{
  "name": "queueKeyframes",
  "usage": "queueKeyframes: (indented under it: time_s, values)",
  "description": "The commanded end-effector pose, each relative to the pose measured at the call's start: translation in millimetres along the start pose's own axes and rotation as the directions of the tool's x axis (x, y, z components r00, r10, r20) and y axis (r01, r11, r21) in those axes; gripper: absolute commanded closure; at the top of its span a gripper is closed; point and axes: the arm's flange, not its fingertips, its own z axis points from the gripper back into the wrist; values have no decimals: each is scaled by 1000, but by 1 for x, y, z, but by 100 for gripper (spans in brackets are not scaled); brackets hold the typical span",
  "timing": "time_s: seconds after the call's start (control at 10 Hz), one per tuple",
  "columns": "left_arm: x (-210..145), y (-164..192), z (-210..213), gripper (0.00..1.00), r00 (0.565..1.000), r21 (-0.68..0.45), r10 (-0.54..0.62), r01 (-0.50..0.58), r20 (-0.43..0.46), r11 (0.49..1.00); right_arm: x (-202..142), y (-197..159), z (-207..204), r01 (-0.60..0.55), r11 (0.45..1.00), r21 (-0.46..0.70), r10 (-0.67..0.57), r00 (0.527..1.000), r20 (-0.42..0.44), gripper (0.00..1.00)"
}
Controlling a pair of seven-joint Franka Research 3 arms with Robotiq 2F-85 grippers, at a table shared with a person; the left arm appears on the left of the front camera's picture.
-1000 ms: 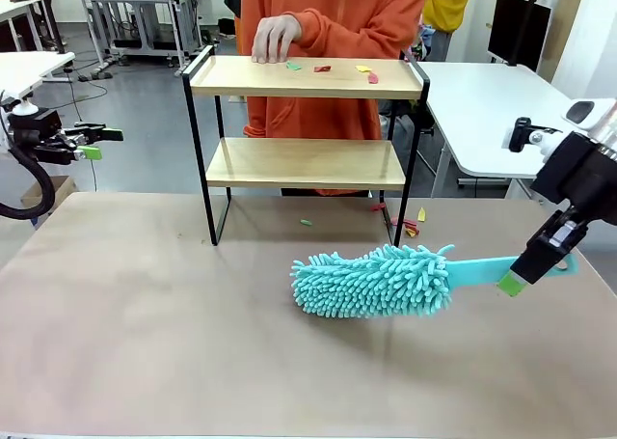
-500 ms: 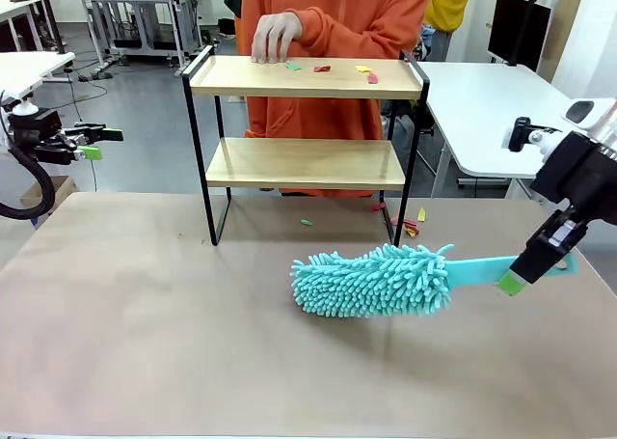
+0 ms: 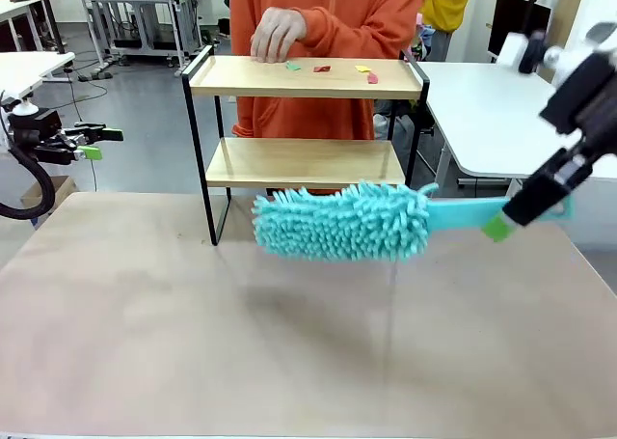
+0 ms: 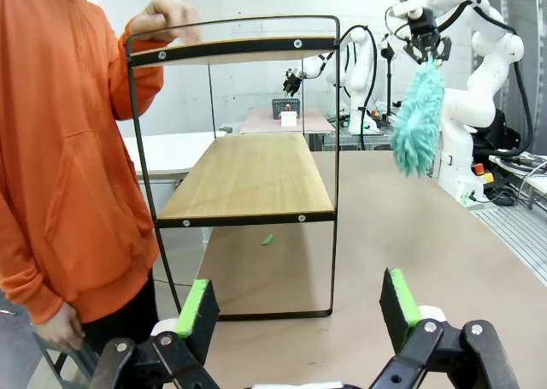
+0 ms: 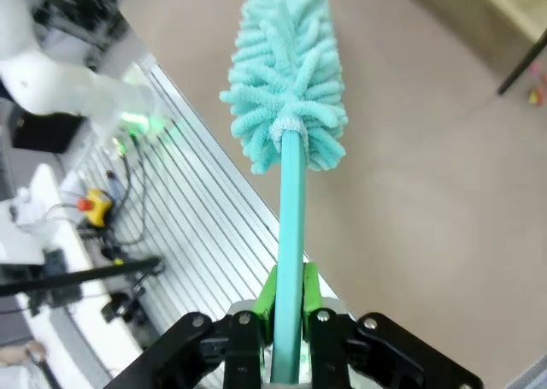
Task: Clean the shelf.
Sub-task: Clean the specific section of the Shelf indicated by the human with the Duster.
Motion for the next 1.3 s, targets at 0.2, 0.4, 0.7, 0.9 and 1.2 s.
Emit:
queueKeyframes:
  time_s: [0.2,0.4,0.7,0.9,1.2]
  values:
    - [3,-2,-1,0,1000,-5,-1,0,-3,1000,70,67,20,169,984,-53,-149,953,263,87]
    - [3,-2,-1,0,1000,-5,-1,0,-3,1000,103,92,19,267,962,-58,-219,881,419,87]
    - [3,-2,-1,0,1000,-5,-1,0,-3,1000,136,108,20,357,932,-57,-281,816,505,87]
    - [3,-2,-1,0,1000,-5,-1,0,-3,1000,115,107,21,298,954,-29,-250,846,471,87]
    - [3,-2,-1,0,1000,-5,-1,0,-3,1000,115,107,21,298,954,-29,-250,846,471,87]
